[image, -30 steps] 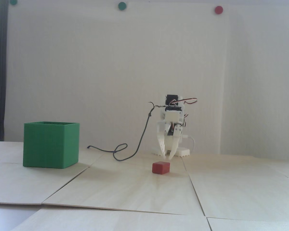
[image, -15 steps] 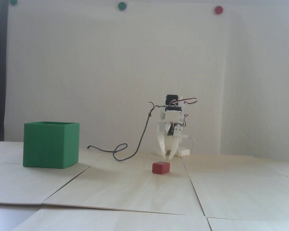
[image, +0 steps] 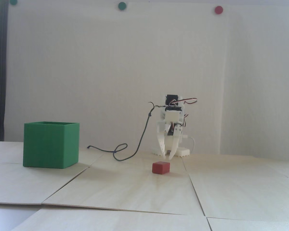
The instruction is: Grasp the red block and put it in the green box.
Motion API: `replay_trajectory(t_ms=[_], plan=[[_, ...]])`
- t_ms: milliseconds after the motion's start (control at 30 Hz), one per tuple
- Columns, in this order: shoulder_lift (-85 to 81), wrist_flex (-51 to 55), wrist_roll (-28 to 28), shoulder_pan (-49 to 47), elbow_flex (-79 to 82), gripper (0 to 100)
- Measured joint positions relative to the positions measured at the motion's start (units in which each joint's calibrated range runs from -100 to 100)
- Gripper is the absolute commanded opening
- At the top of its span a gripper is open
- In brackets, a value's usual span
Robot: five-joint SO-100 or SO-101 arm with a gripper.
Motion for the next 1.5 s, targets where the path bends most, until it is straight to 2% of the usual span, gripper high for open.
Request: replay_trajectory(t_ms=[300, 400, 633, 767, 867, 1033, 1133, 1233, 1500], plan=[[0.0, -0.6, 0.0, 0.0, 0.0, 2], [-0.1, -7.2, 0.0, 0.5, 0.0, 2], [-0.1, -30.4, -0.1, 4.9, -0.6, 2], [-0.1, -34.2, -0.6, 3.9, -4.6, 2], [-0.1, -32.0, -2.9, 1.6, -10.7, 2], [5.9, -21.7, -7.7, -2.0, -23.6, 2], [25.8, -13.5, -11.5, -2.1, -38.1, 2], [34.6, -9.5, -13.2, -1.8, -43.8, 2], [76.5, 2.9, -17.0, 4.7, -81.7, 2]])
